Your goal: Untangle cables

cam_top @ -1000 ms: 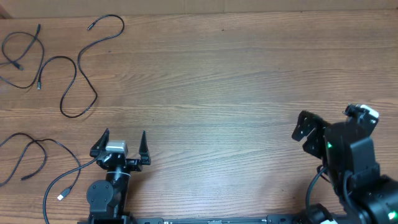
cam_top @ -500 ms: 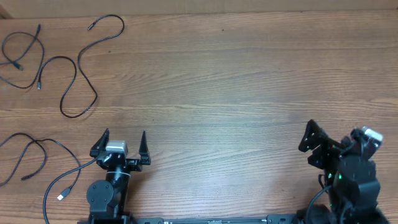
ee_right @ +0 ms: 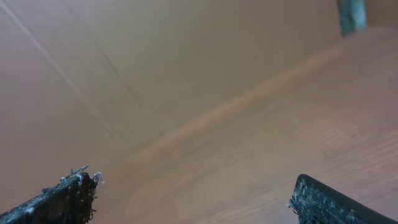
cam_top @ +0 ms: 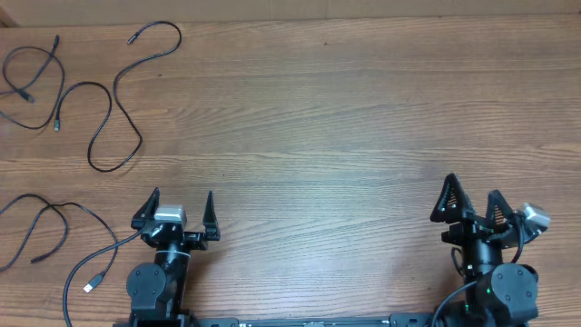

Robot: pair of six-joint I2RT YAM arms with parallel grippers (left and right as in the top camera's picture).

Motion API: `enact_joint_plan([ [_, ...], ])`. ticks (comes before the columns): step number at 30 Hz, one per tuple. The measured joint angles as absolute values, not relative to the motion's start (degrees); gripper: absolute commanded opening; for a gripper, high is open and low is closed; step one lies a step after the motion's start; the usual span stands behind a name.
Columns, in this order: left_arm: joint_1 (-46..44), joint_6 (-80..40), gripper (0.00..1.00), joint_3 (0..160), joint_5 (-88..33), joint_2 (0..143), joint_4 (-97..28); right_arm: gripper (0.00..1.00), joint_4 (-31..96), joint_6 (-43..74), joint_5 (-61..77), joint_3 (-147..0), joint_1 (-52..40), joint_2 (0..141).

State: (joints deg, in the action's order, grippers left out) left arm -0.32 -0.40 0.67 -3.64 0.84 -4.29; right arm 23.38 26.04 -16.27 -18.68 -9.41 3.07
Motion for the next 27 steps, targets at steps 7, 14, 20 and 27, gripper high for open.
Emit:
enact_joint_plan([
  [7, -0.32, -0.40, 1.00, 0.67, -3.64, 0.84, -4.27, 1.00, 9.85, 24.93, -15.38, -10.61, -8.69, 0.78],
  [14, -0.32, -0.40, 1.00, 0.67, -3.64, 0.84, -4.27, 1.00, 7.31, 23.68, -15.27, -6.74, -7.90, 0.78],
  [20, -0.32, -0.40, 1.00, 0.67, -3.64, 0.84, -4.27, 1.00, 5.08, 23.49, -14.09, -3.14, -3.99, 0.73],
  [27, -0.32, -0.40, 1.00, 0.67, -3.64, 0.84, -4.27, 1.00, 4.01, 23.29, -13.37, -1.06, -1.28, 0.73],
])
